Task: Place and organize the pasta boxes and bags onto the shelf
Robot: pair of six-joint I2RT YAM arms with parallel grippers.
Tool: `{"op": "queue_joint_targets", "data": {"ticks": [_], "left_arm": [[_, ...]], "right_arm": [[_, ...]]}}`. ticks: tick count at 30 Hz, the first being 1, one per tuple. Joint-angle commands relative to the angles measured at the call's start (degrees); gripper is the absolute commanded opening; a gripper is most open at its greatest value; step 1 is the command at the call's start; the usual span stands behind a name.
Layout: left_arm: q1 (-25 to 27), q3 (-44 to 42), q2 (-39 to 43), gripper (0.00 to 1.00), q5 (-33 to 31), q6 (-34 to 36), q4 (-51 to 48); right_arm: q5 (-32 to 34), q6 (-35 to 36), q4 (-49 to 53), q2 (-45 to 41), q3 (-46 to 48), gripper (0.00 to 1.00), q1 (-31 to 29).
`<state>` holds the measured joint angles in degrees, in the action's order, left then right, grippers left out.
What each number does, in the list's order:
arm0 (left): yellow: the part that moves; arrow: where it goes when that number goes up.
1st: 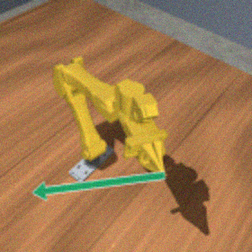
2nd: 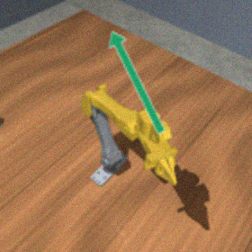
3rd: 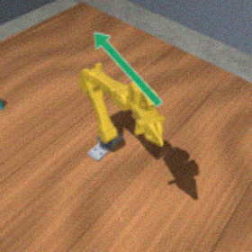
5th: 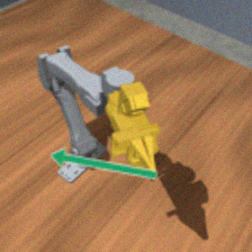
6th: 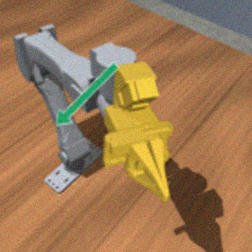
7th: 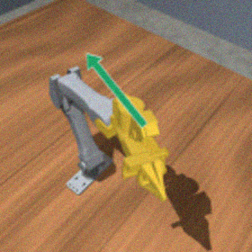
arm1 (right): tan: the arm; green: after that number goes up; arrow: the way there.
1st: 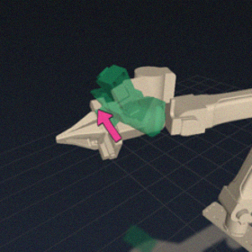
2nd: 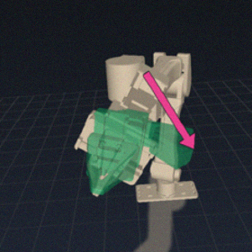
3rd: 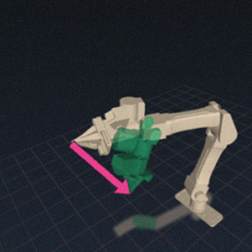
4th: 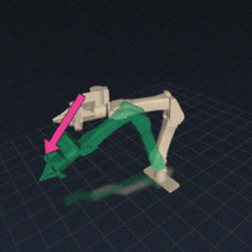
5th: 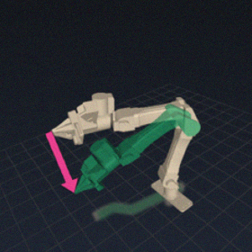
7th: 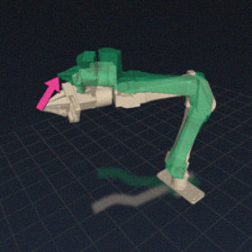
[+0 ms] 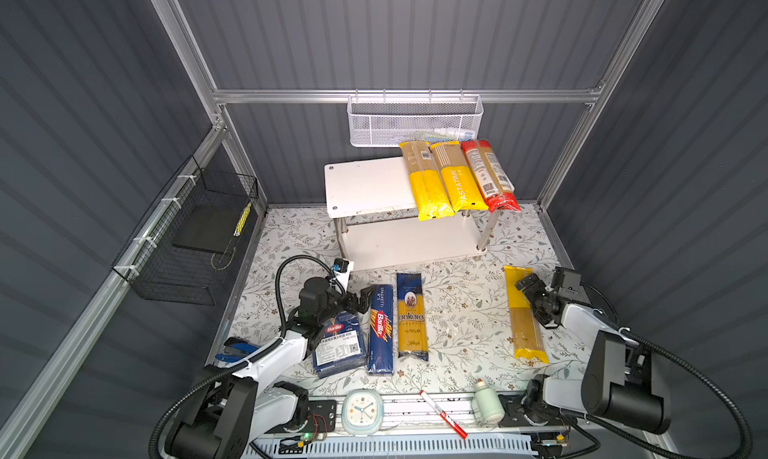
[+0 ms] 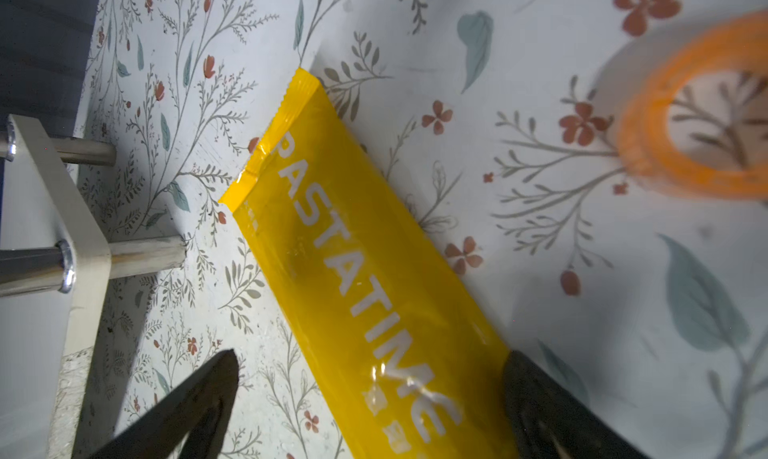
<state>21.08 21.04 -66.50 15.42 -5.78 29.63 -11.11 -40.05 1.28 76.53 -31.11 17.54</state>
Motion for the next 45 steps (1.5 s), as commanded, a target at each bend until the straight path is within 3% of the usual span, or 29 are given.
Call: {"op": "queue_joint_targets", "data": {"ticks": [1,7,13,20,27,36,43,45], "left_arm": [[0.1,1.05,0.24,0.99,0.23,0.33,0.12],[0.1,1.2,-0.33,0.99,0.49,0.24,0.17],[0.1,1.19,-0.2,0.99,0.45,0.24,0.1],[0.1,1.29,-0.24,0.99,0.81,0.14,0.17],[0.1,0.96,0.74,0.99,0.93,-0.1,0.32],[0.1,0.84,0.9,0.99,1.31,-0.39,0.63],[0.1,0.7,1.36,0.99,0.95,-0.28,0.43],[0.1,0.71,1.27,0.99,0.9,-0.33,0.44]], "right_arm": [[-5.03,-0.31,-0.59,1.38,-1.03,0.99,-0.43],[-7.52,0.98,0.73,2.71,-1.53,0.99,-1.52],[-7.13,0.36,1.82,1.21,0.59,0.99,-6.55],[-3.45,-1.62,7.86,-9.35,4.43,0.99,-12.15],[1.59,-2.7,12.29,-19.57,7.74,0.99,-12.27],[-2.1,-2.05,10.05,-13.92,7.81,0.99,-14.48],[0.07,-4.04,11.5,-10.17,5.04,0.99,-25.08],[3.37,-3.95,14.6,-11.31,3.64,0.99,-28.66]]}}
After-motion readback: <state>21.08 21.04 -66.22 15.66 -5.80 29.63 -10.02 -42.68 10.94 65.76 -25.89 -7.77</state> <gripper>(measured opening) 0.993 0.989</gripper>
